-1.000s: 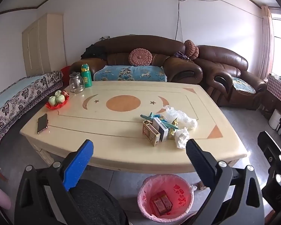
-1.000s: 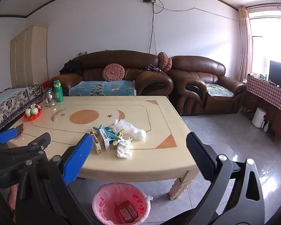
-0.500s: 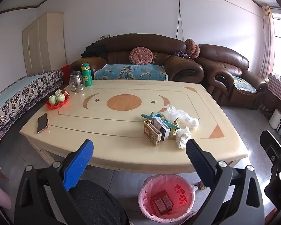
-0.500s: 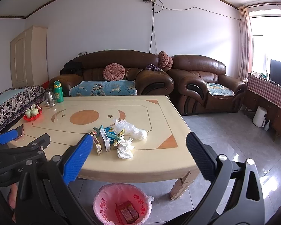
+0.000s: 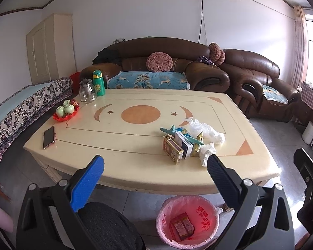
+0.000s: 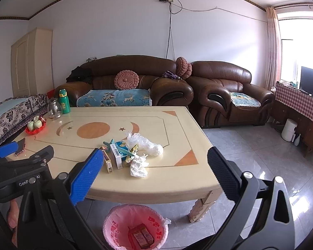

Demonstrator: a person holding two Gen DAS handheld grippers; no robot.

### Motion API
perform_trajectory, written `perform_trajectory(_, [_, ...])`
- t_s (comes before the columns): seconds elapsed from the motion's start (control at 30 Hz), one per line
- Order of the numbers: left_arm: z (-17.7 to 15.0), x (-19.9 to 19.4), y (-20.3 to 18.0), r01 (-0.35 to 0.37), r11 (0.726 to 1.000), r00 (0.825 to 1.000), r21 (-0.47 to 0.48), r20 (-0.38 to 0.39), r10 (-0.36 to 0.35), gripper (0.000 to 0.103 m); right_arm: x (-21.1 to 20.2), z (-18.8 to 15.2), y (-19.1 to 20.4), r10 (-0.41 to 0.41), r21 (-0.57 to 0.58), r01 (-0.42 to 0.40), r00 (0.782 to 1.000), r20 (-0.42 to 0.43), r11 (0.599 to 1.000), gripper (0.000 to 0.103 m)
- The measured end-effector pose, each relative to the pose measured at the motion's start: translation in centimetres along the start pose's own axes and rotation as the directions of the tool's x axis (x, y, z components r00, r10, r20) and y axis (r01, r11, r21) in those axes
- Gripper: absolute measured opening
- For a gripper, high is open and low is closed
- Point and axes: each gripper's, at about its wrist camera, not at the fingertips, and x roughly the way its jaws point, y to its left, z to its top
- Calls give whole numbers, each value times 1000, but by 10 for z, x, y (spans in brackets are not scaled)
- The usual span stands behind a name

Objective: Collect trash

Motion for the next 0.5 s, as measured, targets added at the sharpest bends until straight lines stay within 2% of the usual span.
perform_trajectory(0.5, [17,28,0,-6,1000,1000,10,-29,7,97,22,4,-6,-3,-3,3,1000,-18,1000,97])
